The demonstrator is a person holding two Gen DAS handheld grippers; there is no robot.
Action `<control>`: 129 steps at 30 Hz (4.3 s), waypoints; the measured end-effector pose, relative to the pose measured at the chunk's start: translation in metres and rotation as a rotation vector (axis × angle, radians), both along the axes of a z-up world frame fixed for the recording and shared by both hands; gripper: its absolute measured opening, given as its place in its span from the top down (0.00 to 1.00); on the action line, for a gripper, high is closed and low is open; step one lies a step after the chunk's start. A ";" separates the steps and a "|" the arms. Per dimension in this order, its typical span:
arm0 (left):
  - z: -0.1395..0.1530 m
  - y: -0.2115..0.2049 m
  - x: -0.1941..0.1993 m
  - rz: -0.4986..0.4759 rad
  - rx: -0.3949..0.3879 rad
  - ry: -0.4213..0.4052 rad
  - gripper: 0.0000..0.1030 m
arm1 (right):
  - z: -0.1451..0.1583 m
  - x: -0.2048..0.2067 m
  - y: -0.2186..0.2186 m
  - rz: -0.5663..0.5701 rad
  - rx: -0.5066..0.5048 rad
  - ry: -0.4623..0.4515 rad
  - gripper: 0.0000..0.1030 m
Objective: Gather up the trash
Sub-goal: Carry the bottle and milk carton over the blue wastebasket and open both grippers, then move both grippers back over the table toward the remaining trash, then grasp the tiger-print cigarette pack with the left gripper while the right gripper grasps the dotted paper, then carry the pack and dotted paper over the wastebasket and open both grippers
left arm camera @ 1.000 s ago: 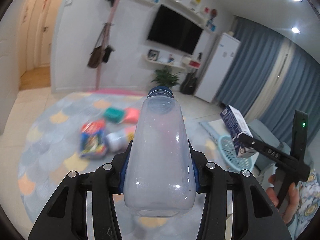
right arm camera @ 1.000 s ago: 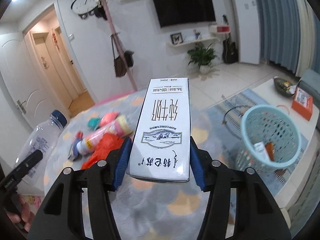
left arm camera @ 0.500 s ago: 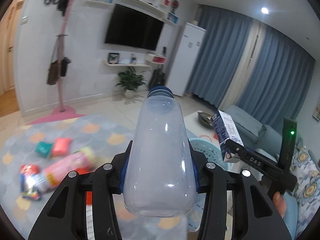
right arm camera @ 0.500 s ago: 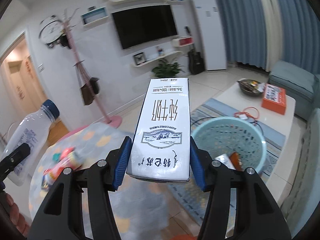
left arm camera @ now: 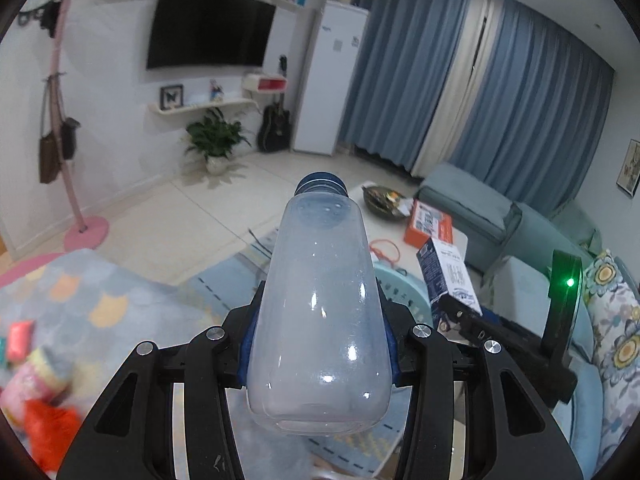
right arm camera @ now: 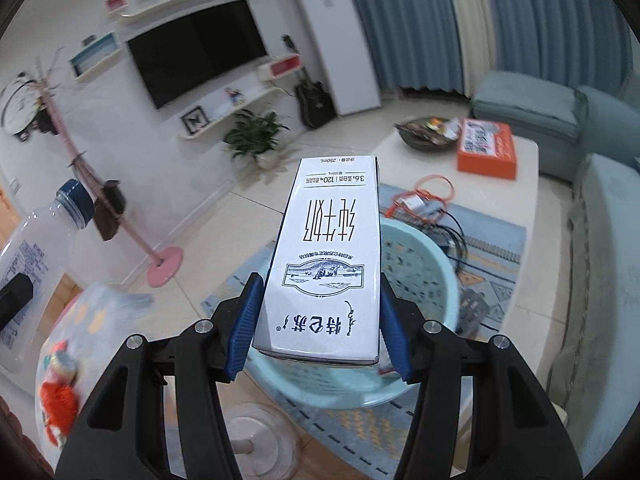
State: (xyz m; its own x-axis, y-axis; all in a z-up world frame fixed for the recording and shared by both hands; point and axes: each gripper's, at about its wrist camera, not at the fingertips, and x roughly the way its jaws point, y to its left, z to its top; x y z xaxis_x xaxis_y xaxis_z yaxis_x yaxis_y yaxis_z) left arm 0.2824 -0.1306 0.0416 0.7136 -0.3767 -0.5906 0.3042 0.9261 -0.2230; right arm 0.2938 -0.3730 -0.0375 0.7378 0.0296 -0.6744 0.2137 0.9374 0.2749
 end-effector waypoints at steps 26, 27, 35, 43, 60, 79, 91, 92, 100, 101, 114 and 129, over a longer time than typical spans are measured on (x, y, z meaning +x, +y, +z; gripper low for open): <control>-0.073 -0.089 0.054 -0.131 0.032 0.142 0.43 | -0.062 0.015 -0.033 -0.004 0.117 0.147 0.48; -0.067 -0.083 0.047 -0.129 0.030 0.124 0.43 | -0.052 0.011 -0.024 0.015 0.105 0.129 0.48; -0.014 -0.015 -0.013 -0.049 -0.020 0.029 0.43 | 0.022 -0.024 0.043 0.136 0.038 -0.016 0.42; 0.026 0.079 -0.085 0.072 -0.040 -0.070 0.38 | 0.071 -0.063 0.142 0.330 -0.029 -0.113 0.35; -0.007 0.347 -0.197 0.587 -0.095 0.007 0.26 | 0.035 -0.121 0.355 0.750 -0.055 0.017 0.26; -0.108 0.380 -0.143 0.590 -0.001 0.239 0.18 | -0.041 -0.132 0.411 0.742 -0.113 0.148 0.26; -0.109 0.373 -0.148 0.629 0.115 0.234 0.43 | -0.039 -0.146 0.428 0.784 -0.212 0.126 0.79; -0.108 0.373 -0.151 0.631 0.112 0.226 0.44 | -0.037 -0.148 0.428 0.785 -0.216 0.117 0.82; -0.076 0.367 -0.193 0.649 0.071 0.120 0.44 | -0.009 -0.153 0.409 0.767 -0.149 0.026 0.94; -0.070 0.366 -0.198 0.650 0.062 0.103 0.44 | -0.006 -0.154 0.408 0.760 -0.144 0.016 0.94; -0.003 0.317 -0.208 0.535 0.004 -0.077 0.44 | 0.038 -0.163 0.364 0.676 -0.103 -0.095 0.95; 0.032 0.222 -0.220 0.365 0.022 -0.170 0.44 | 0.080 -0.172 0.261 0.463 -0.075 -0.186 0.95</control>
